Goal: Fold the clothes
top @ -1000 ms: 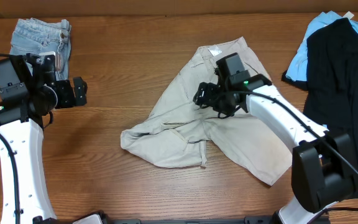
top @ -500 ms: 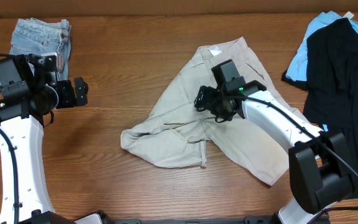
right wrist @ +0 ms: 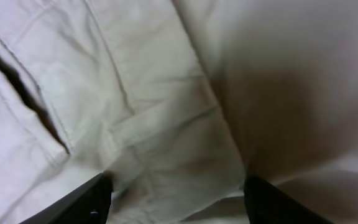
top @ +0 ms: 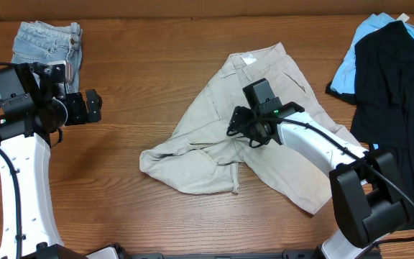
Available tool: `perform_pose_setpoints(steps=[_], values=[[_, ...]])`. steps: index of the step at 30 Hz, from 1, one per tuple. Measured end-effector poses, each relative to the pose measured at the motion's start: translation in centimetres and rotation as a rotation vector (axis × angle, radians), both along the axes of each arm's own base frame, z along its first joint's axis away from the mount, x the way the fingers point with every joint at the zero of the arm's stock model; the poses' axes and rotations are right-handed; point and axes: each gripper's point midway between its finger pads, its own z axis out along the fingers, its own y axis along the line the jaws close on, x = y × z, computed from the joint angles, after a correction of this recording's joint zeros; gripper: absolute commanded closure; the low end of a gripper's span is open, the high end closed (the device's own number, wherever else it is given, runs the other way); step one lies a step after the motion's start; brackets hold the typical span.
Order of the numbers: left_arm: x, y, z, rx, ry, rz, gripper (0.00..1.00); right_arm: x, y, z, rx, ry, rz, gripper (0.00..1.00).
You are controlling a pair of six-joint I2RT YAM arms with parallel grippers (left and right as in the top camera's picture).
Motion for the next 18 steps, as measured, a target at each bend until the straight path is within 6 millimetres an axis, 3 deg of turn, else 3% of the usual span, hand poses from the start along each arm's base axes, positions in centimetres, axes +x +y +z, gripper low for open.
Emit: perform_pose_setpoints(steps=[8,18], values=[[-0.1,0.0,-0.1,-0.002,0.004,0.0,0.0,-0.1,0.4,0.0,-0.002,-0.004,-0.009,0.46],[-0.1,0.0,-0.1,-0.002,0.004,0.0,0.0,0.3,2.4,0.5,-0.025,-0.083,0.032,0.82]])
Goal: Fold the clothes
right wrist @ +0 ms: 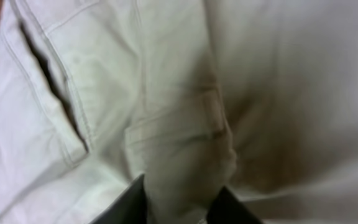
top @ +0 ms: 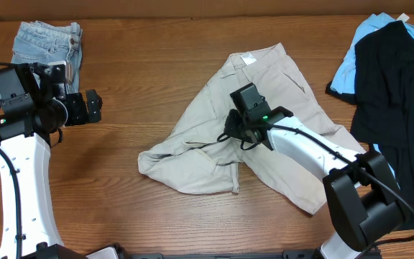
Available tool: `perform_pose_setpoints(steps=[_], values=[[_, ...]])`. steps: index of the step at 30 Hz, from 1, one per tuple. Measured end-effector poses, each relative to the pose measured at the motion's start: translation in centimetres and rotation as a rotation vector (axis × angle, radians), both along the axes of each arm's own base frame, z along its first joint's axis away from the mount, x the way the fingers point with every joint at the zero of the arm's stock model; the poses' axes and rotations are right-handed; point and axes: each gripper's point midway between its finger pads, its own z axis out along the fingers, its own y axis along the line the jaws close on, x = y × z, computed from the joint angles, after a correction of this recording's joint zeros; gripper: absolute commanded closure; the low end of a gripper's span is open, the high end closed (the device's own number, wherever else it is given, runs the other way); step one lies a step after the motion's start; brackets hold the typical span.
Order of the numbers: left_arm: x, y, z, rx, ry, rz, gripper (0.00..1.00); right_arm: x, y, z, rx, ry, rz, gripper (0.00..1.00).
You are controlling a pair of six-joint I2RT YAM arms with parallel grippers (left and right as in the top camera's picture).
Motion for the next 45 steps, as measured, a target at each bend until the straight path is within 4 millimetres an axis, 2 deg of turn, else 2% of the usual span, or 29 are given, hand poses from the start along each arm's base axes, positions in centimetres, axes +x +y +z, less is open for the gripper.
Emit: perform_pose_setpoints(steps=[2,8,16,28,40,45], values=[[0.0,0.0,0.0,0.0,0.0,0.0,0.0,0.3,0.1,0.2,0.005,-0.015,-0.002,0.96],[0.0,-0.1,0.0,-0.003,-0.001,-0.002,0.0,1.5,0.8,0.9,0.029,-0.076,0.019,0.96],[0.1,0.0,0.0,-0.003,-0.003,-0.002,0.0,1.8,1.6,1.5,0.044,-0.097,0.079,0.96],[0.3,0.0,0.2,0.0,-0.016,-0.004,0.0,3.0,3.7,4.1,0.106,-0.156,0.163,0.96],[0.5,0.0,0.3,0.003,-0.023,-0.004,0.0,3.2,7.2,7.1,0.14,-0.236,0.255,0.96],[0.5,0.0,0.3,0.003,-0.023,-0.004,0.0,3.3,7.7,7.5,0.147,-0.251,0.266,0.96]])
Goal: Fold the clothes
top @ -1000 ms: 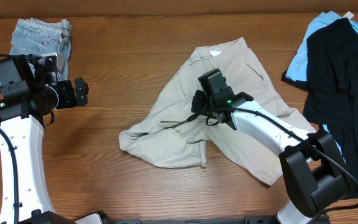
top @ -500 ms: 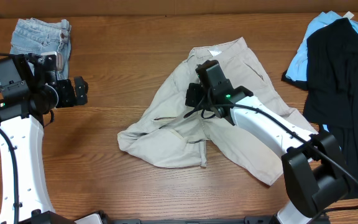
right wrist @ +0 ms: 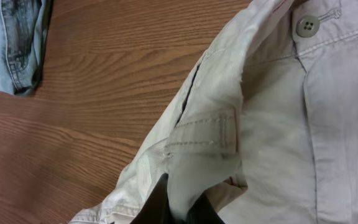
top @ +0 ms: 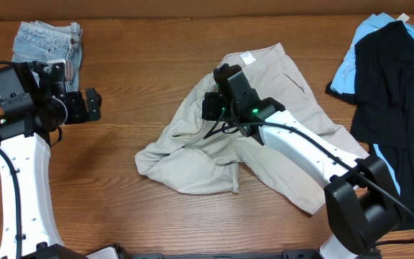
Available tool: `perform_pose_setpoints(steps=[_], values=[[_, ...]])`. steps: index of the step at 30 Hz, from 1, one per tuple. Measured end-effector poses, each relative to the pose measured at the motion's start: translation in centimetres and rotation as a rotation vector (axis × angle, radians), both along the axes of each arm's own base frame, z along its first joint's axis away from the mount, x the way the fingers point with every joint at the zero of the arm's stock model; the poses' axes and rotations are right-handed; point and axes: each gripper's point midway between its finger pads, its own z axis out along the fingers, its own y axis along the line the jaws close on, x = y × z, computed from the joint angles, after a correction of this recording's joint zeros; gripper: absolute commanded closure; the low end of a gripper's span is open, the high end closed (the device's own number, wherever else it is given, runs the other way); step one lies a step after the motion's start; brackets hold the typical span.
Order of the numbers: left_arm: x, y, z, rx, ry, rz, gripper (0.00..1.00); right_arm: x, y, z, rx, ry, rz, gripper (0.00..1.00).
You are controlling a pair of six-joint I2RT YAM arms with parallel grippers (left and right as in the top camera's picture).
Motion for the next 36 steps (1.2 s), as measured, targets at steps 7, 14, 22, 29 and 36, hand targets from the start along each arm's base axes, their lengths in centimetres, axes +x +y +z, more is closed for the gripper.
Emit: perform_pose_setpoints(steps=[7,14,22,29,36], values=[[0.0,0.0,0.0,0.0,0.0,0.0,0.0,0.1,0.7,0.5,0.015,-0.026,0.012,0.96],[0.0,0.0,0.0,0.0,0.0,0.0,0.0,0.1,2.6,1.6,0.052,-0.081,0.046,0.96],[0.0,0.0,0.0,0.0,0.0,0.0,0.0,0.2,5.2,3.7,0.115,-0.171,0.084,0.96],[0.0,0.0,0.0,0.0,0.0,0.0,0.0,2.5,6.5,7.6,0.212,-0.343,0.051,0.96],[0.0,-0.2,0.1,-0.01,-0.003,-0.007,0.0,5.6,8.3,6.4,0.216,-0.358,0.015,0.96]])
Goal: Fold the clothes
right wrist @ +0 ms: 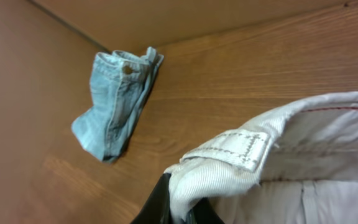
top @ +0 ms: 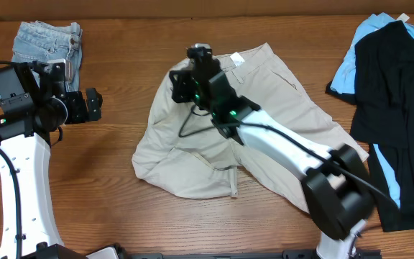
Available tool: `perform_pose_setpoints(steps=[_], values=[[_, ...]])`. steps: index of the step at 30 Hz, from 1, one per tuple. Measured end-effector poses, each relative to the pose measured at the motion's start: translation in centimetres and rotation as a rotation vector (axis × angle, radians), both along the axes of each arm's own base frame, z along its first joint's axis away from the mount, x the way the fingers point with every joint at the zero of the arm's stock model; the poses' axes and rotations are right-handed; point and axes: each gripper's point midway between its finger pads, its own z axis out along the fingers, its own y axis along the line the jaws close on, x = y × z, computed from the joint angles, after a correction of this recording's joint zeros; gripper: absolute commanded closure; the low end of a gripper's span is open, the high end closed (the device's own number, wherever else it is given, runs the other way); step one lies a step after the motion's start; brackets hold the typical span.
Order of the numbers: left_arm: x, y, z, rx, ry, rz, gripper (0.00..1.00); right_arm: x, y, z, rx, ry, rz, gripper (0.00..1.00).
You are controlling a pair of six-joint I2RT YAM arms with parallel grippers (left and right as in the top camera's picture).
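Beige shorts [top: 264, 137] lie crumpled in the middle of the wooden table. My right gripper [top: 183, 85] is shut on their waistband at the far-left corner and holds it lifted. In the right wrist view the gripper [right wrist: 182, 210] pinches the band just below a belt loop [right wrist: 229, 152]. The lower leg hems spread toward the front and right. My left gripper [top: 92, 106] hovers at the left of the table, open and holding nothing, well away from the shorts.
Folded light-blue jeans [top: 49, 42] sit at the far left corner, also seen as jeans [right wrist: 114, 102] in the right wrist view. A black garment [top: 397, 108] over a light-blue shirt [top: 347, 61] lies at the right edge.
My right gripper, still shut on the waistband, has moved farther left and away from me. The shorts' left side has been drawn along with it. The left arm has not moved.
My right gripper first stood open, pressed onto the middle of the shorts. Then it was shut on a fold of the fabric. Later it held the waistband raised to the left, and now holds it at the far-left side of the shorts.
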Motion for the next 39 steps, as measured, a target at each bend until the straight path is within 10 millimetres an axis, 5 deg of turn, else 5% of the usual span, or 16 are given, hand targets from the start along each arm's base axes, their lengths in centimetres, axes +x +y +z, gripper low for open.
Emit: perform_pose_setpoints(steps=[8,16,17,21,23,30,39], values=[[0.0,-0.2,0.0,-0.009,-0.003,-0.007,0.0,4.0,3.4,-2.6,-0.029,0.046,0.008,0.96],[0.0,-0.2,0.1,-0.01,-0.004,-0.008,0.0,4.5,4.8,-5.0,-0.03,0.077,0.045,0.92],[0.0,-0.2,0.1,-0.01,-0.004,-0.008,0.0,4.5,4.8,-5.4,-0.03,0.085,0.05,0.82],[0.0,-0.2,0.1,-0.011,-0.004,-0.008,0.0,4.1,5.2,-6.2,-0.029,0.104,0.077,0.0],[0.0,-0.2,0.1,-0.011,-0.004,-0.008,0.0,3.8,5.5,-6.1,-0.026,0.116,0.096,0.0],[0.3,-0.2,0.2,-0.007,-0.016,-0.008,0.0,2.3,4.8,-3.6,-0.123,0.242,0.18,0.0],[0.3,-0.1,0.2,-0.009,-0.016,-0.006,0.0,0.1,-4.0,4.8,-0.246,0.345,0.151,0.0]])
